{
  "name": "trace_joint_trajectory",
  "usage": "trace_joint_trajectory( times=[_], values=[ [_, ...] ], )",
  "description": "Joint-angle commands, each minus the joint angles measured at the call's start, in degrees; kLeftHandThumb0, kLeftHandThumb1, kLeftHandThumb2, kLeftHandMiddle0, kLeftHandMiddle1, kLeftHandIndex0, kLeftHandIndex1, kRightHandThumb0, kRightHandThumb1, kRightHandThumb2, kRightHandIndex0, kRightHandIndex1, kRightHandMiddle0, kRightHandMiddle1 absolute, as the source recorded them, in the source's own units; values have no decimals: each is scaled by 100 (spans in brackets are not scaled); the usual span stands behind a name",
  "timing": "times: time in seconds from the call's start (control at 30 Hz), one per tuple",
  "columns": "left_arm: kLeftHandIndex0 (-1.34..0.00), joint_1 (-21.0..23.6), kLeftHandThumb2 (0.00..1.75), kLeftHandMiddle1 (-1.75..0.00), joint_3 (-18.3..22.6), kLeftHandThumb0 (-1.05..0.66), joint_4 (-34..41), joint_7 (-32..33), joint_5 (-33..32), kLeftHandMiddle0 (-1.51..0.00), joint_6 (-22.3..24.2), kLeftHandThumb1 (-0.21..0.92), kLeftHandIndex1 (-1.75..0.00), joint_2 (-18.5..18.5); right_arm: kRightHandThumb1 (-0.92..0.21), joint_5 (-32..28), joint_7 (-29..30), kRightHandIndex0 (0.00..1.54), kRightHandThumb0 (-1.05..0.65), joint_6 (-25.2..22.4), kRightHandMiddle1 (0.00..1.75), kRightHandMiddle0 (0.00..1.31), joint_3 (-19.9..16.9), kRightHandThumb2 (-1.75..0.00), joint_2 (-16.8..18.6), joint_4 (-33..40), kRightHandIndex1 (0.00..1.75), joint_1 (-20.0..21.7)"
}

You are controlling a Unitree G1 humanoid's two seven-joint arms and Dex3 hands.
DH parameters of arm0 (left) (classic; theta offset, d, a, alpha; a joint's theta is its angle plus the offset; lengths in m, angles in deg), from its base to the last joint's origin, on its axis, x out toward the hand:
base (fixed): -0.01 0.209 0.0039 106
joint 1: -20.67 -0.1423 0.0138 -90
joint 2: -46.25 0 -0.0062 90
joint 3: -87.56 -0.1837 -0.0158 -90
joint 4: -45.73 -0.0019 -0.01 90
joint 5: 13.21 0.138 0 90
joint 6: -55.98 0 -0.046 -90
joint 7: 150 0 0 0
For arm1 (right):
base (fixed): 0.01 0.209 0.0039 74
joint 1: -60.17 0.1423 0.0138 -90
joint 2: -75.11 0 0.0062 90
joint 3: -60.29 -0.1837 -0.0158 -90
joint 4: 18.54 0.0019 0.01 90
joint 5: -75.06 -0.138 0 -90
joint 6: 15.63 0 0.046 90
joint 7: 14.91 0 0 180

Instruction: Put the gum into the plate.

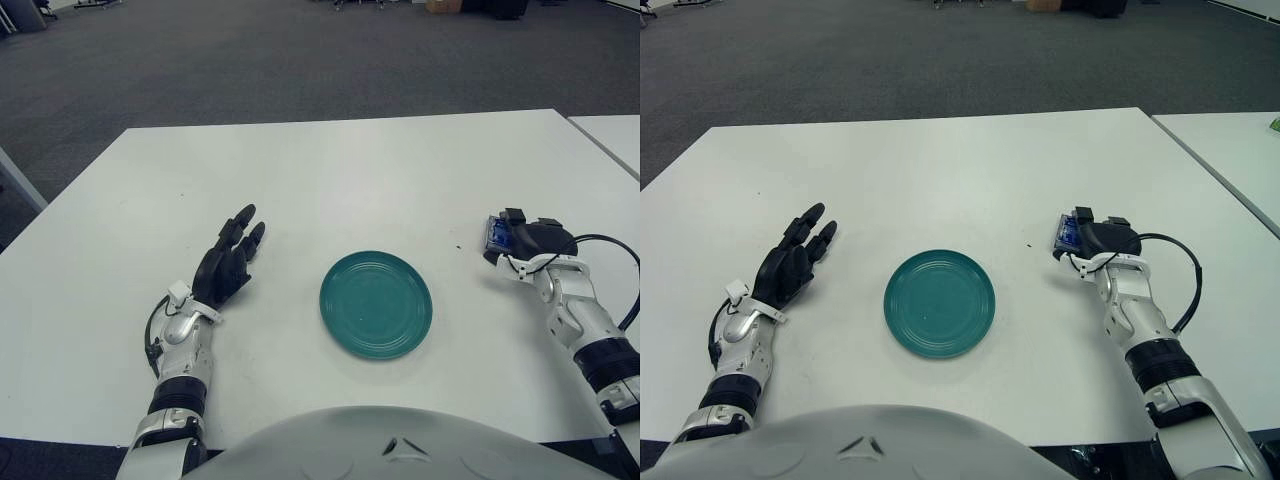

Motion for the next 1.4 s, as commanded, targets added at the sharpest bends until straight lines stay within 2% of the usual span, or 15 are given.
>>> trace_joint_trajectory(
  times=[0.0, 0.1, 0.2, 0.3, 0.53, 0.87, 1.03, 1.17, 1.37],
  values=[
    [0, -193, 79, -4, -46, -105, -39, 72, -29, -25, 344, 92, -42, -91, -72, -112, -175, 18, -47, -85, 168, 31, 151, -72, 170, -168, 75, -268],
    [0, -209, 78, -4, -51, -105, 107, 79, -62, -25, 529, 92, -45, -92, -67, -116, -154, 19, -42, -134, 172, 35, 165, -83, 183, -150, 77, -257],
    [0, -334, 77, -4, -105, -105, 483, 239, 10, -26, 757, 92, -48, -100, -65, -115, -114, 19, -41, -180, 173, 37, 168, -87, 199, -138, 78, -253],
    [0, -439, 78, -5, -161, -105, 750, 464, 165, -26, 860, 92, -48, -93, -65, -125, -47, 21, -40, -221, 173, 37, 156, -87, 234, -156, 72, -238],
    [0, -438, 80, -6, -140, -105, 738, 508, 103, -28, 779, 92, -48, -144, -65, -165, 143, 26, -39, -234, 171, 39, 125, -85, 290, -196, 53, -228],
    [0, -408, 80, -6, -157, -105, 828, 509, 28, -28, 1102, 92, -49, -79, -65, -183, 376, 31, -39, -184, 168, 41, 89, -83, 220, -57, 44, -248],
    [0, -400, 78, -8, -142, -105, 764, 442, 16, -30, 1100, 92, -51, -62, -66, -156, 322, 34, -39, -227, 167, 41, -72, -82, 0, 535, 41, -309],
    [0, -324, 77, -10, -85, -104, 398, 282, -14, -31, 827, 92, -54, -89, -66, -25, -115, 34, -39, -420, 168, 41, -211, -82, -192, 1386, 40, -306],
    [0, -310, 77, -11, -92, -104, 448, 231, -43, -30, 770, 92, -55, -98, -65, 224, -452, 37, -39, -641, 169, 41, -228, -84, -226, 2032, 36, -271]
  ],
)
